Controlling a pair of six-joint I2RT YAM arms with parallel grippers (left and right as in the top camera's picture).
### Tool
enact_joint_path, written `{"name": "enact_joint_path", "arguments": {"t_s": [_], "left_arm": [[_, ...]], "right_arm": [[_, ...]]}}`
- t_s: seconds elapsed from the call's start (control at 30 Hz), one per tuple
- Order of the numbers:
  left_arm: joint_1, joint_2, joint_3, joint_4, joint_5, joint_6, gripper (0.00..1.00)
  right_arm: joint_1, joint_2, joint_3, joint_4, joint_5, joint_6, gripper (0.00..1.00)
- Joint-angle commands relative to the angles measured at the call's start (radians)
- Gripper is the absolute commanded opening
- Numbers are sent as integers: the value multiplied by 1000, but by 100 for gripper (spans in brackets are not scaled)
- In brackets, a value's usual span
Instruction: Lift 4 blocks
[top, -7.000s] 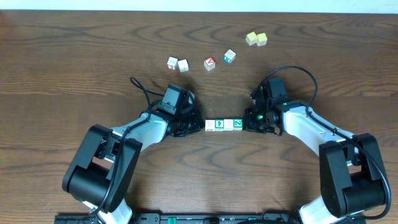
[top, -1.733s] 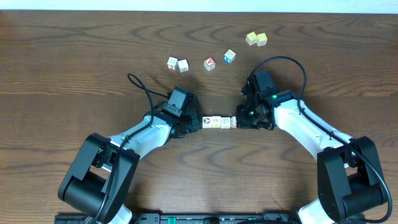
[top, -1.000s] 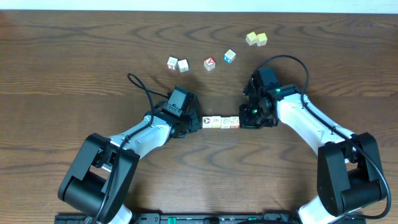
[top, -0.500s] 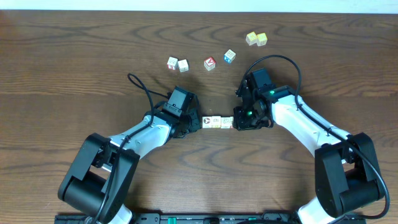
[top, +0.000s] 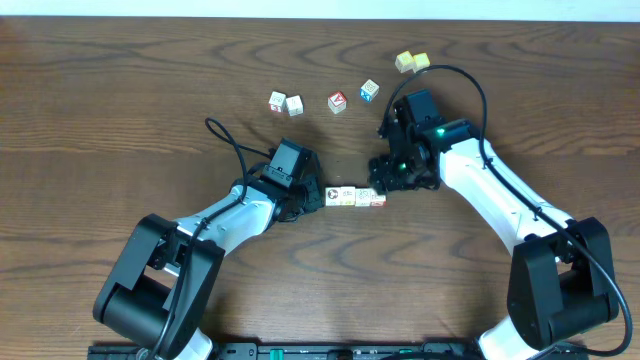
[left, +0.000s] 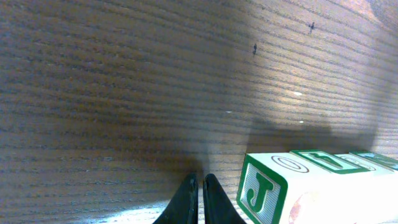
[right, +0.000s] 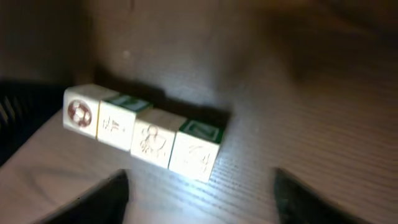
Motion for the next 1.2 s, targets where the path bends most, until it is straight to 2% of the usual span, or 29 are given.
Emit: {"name": "enact_joint_path", "arguments": {"t_s": [0.0,0.07,0.17,0.37,0.6,1.17], "left_arm": [[-1,-1,3,-16,-36,2,7],[-1,-1,3,-16,-36,2,7],[-1,-1,3,-16,-36,2,7],[-1,-1,3,-16,-36,2,7],[-1,-1,3,-16,-36,2,7],[-1,-1,3,-16,-36,2,7]], "right_arm": [[14,5,0,5,41,99,44],[15,11,-18,21,46,126,32],[15,19,-48,54,40,148,27],[20,22,-73,74,2,147,25],[36,22,-87,87,40,178,18],[68,22,-141,145,83,209,17]]}}
